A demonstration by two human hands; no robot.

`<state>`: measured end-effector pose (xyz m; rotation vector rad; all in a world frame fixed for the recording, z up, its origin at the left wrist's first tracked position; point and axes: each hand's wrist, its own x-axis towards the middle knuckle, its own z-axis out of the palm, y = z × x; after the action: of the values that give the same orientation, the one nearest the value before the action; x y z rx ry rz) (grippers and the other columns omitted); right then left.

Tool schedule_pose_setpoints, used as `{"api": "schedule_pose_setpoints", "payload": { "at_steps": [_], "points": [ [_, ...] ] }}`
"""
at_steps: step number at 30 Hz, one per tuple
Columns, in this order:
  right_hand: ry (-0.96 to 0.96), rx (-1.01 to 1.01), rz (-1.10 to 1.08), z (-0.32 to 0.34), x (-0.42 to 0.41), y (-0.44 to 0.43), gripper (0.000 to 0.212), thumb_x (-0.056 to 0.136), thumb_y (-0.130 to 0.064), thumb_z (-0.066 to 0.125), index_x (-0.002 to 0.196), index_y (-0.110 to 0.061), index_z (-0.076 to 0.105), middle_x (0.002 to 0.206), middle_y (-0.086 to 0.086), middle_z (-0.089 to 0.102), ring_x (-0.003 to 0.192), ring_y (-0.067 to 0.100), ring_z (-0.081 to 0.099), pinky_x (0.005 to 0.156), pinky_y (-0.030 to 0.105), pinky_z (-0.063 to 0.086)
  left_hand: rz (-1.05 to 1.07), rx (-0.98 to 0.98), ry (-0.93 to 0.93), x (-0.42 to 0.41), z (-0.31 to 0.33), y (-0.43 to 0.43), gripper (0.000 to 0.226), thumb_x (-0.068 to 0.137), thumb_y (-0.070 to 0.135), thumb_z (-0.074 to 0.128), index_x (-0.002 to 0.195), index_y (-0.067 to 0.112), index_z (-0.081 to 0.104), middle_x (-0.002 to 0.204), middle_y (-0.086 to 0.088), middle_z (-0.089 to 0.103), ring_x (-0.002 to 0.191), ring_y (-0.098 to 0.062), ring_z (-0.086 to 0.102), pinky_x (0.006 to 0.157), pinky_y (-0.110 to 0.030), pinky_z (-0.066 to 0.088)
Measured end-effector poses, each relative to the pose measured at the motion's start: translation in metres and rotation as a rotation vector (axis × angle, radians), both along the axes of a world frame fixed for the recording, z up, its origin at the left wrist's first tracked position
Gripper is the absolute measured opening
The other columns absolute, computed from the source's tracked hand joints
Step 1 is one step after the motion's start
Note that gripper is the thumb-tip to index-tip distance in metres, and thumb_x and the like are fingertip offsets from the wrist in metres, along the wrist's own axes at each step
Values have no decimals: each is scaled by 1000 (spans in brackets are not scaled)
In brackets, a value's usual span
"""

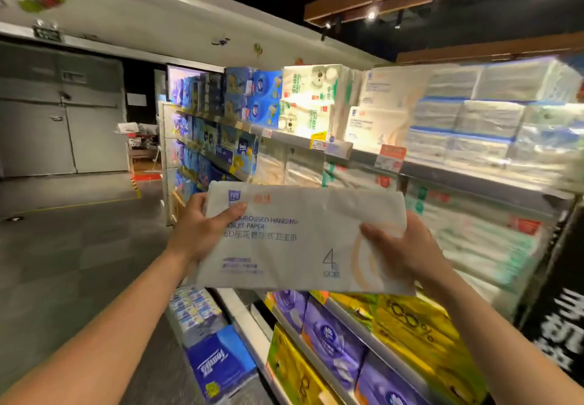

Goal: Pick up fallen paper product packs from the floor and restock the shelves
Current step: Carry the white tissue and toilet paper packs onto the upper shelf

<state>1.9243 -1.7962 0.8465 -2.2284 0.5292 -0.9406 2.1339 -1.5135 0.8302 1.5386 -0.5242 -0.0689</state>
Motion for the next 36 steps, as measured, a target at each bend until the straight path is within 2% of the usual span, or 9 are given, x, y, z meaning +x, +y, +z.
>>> {"api": "schedule_pose_setpoints", "payload": {
  "at_steps": [6, 9, 12, 14, 19, 23, 26, 31, 36],
  "points": [
    [-63, -54, -83, 11, 127, -46, 25, 86, -39, 77, 108, -31, 68, 90, -17, 70, 73, -16, 64, 58, 6, 46, -129, -58, -133, 170, 14, -75, 77, 63, 57, 89, 120, 13, 61, 108, -7, 76, 86, -24, 77, 69, -40, 63],
    [-120, -59, -145, 26, 177, -64, 32, 85, -47, 77, 113, -34, 66, 96, -16, 72, 83, -8, 67, 71, 20, 52, -235, -75, -172, 242, 34, -119, 85, 57, 62, 86, 121, 13, 60, 107, -8, 76, 87, -26, 77, 72, -46, 63],
    [-130, -102, -211, 49, 213, -76, 37, 86, -46, 77, 116, -30, 63, 96, -20, 67, 81, -19, 61, 60, 6, 45, -324, -82, -213, 301, 62, -163, 71, 63, 60, 88, 114, 19, 60, 106, -7, 76, 90, -28, 76, 78, -52, 62],
    [-169, -115, -284, 66, 232, -86, 42, 81, -51, 77, 115, -30, 63, 96, -20, 68, 80, -12, 64, 59, 6, 44, -381, -91, -269, 332, 85, -194, 72, 63, 61, 87, 115, 18, 62, 105, -6, 76, 91, -26, 75, 77, -50, 62],
    [-255, -192, -390, 109, 260, -124, 36, 74, -57, 81, 101, -36, 69, 91, -19, 75, 82, -8, 68, 63, 10, 48, -489, -167, -398, 384, 136, -273, 75, 60, 64, 80, 116, 16, 66, 104, -4, 77, 92, -21, 75, 78, -42, 60],
    [-302, -223, -460, 141, 274, -177, 79, 66, -69, 82, 127, -24, 62, 113, -7, 71, 102, 12, 70, 80, 28, 57, -481, -255, -441, 405, 168, -336, 71, 70, 63, 81, 118, 14, 64, 104, -1, 74, 88, -15, 73, 64, -24, 56],
    [-277, -232, -511, 168, 283, -215, 94, 61, -78, 78, 137, -29, 50, 123, -8, 63, 110, 16, 65, 92, 46, 60, -489, -319, -456, 414, 189, -383, 80, 66, 69, 79, 120, 12, 63, 107, -3, 73, 91, -16, 73, 62, -21, 57],
    [-242, -244, -585, 197, 292, -270, 113, 47, -87, 76, 140, -29, 46, 127, -6, 61, 112, 18, 64, 93, 46, 59, -495, -319, -510, 425, 211, -460, 85, 60, 68, 80, 119, 11, 56, 108, 0, 68, 93, -15, 69, 67, -26, 57],
    [-139, -261, -687, 195, 302, -310, 97, 53, -74, 83, 134, -30, 54, 121, -7, 65, 109, 17, 64, 94, 47, 58, -453, -211, -637, 436, 208, -527, 86, 53, 63, 82, 119, 15, 53, 104, 6, 66, 87, -8, 64, 68, -24, 53]
  ]
}}
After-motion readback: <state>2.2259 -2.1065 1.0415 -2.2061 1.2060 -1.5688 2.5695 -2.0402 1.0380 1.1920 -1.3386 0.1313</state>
